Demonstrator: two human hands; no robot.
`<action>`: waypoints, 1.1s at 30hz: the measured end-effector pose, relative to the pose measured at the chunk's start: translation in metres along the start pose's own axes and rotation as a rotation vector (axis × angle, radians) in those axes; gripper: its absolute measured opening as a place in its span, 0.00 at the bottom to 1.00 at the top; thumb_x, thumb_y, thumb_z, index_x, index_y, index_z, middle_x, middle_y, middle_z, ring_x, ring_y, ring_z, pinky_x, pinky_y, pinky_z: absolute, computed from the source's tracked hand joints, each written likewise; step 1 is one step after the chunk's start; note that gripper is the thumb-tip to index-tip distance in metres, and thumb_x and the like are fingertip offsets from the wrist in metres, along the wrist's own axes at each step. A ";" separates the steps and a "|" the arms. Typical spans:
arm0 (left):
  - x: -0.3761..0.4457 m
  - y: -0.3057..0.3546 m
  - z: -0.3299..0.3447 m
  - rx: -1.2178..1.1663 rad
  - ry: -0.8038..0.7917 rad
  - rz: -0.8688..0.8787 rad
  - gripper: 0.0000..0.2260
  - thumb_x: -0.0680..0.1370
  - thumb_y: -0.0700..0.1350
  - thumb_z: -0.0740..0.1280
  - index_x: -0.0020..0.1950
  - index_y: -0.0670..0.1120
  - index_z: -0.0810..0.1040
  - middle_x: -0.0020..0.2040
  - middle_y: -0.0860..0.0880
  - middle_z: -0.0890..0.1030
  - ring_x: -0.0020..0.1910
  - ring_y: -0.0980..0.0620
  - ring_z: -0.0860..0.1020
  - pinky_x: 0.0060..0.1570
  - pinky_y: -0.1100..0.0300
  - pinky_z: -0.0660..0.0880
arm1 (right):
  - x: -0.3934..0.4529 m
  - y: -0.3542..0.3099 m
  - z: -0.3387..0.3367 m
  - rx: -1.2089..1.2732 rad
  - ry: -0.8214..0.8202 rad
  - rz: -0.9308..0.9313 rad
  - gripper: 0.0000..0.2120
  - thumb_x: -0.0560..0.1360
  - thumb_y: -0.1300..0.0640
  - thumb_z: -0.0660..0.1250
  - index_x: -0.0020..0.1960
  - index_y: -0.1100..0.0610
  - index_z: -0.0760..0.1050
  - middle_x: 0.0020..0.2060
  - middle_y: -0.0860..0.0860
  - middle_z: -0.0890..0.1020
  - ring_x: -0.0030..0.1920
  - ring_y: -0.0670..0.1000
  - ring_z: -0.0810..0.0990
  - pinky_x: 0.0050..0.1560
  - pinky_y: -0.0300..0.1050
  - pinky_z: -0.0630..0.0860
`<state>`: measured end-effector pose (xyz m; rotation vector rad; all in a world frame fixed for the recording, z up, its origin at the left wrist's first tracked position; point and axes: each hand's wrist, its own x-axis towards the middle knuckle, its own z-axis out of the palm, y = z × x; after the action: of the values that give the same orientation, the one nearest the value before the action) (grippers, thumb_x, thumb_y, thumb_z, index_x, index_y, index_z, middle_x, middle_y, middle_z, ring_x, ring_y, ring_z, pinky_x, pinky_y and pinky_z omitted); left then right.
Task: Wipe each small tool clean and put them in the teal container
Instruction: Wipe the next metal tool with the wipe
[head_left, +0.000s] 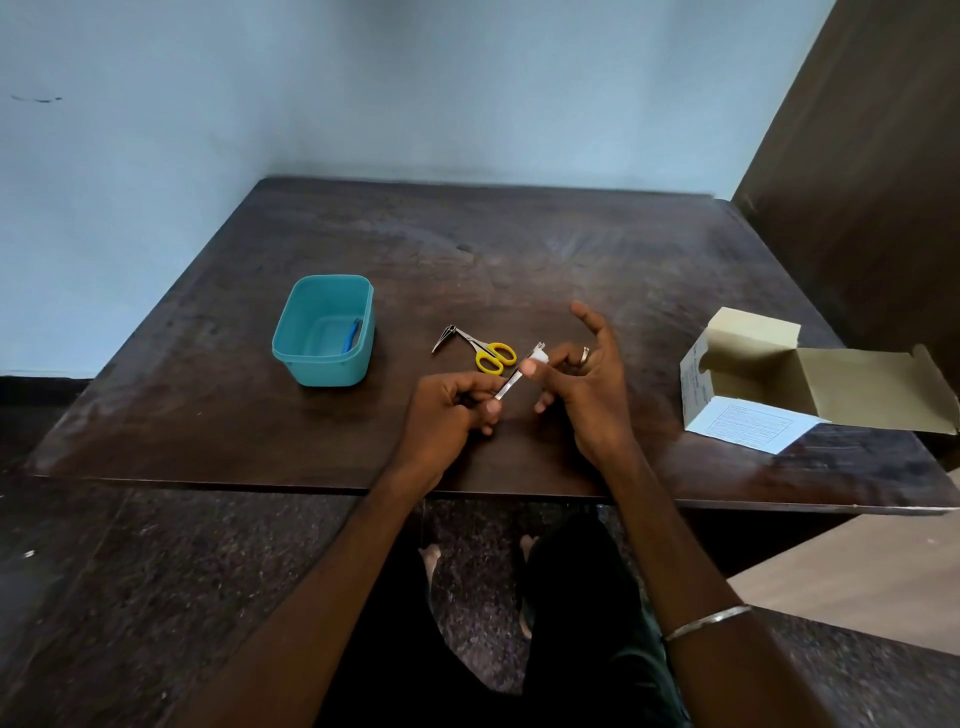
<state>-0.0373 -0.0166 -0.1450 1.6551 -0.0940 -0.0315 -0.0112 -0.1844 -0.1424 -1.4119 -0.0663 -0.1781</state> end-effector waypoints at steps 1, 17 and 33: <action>0.000 0.000 0.000 0.002 0.002 -0.002 0.13 0.75 0.26 0.66 0.56 0.35 0.82 0.37 0.46 0.82 0.33 0.59 0.78 0.33 0.64 0.76 | 0.000 0.000 0.000 -0.002 -0.005 0.001 0.40 0.68 0.70 0.76 0.73 0.54 0.62 0.34 0.57 0.77 0.24 0.53 0.73 0.28 0.48 0.74; -0.001 0.003 0.000 -0.007 0.004 0.021 0.14 0.74 0.27 0.67 0.53 0.42 0.84 0.33 0.52 0.82 0.34 0.57 0.79 0.34 0.62 0.77 | -0.004 -0.002 0.004 -0.074 -0.117 0.011 0.41 0.68 0.69 0.76 0.74 0.51 0.62 0.34 0.59 0.78 0.27 0.54 0.72 0.27 0.44 0.70; -0.002 0.003 -0.002 -0.022 0.009 -0.023 0.13 0.76 0.29 0.66 0.54 0.43 0.83 0.37 0.46 0.82 0.33 0.55 0.78 0.34 0.62 0.77 | 0.000 0.003 0.003 -0.055 -0.104 -0.003 0.37 0.68 0.71 0.76 0.72 0.51 0.66 0.34 0.59 0.79 0.27 0.49 0.72 0.26 0.44 0.71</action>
<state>-0.0394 -0.0141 -0.1422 1.6346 -0.0670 -0.0427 -0.0109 -0.1811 -0.1449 -1.4753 -0.1504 -0.1097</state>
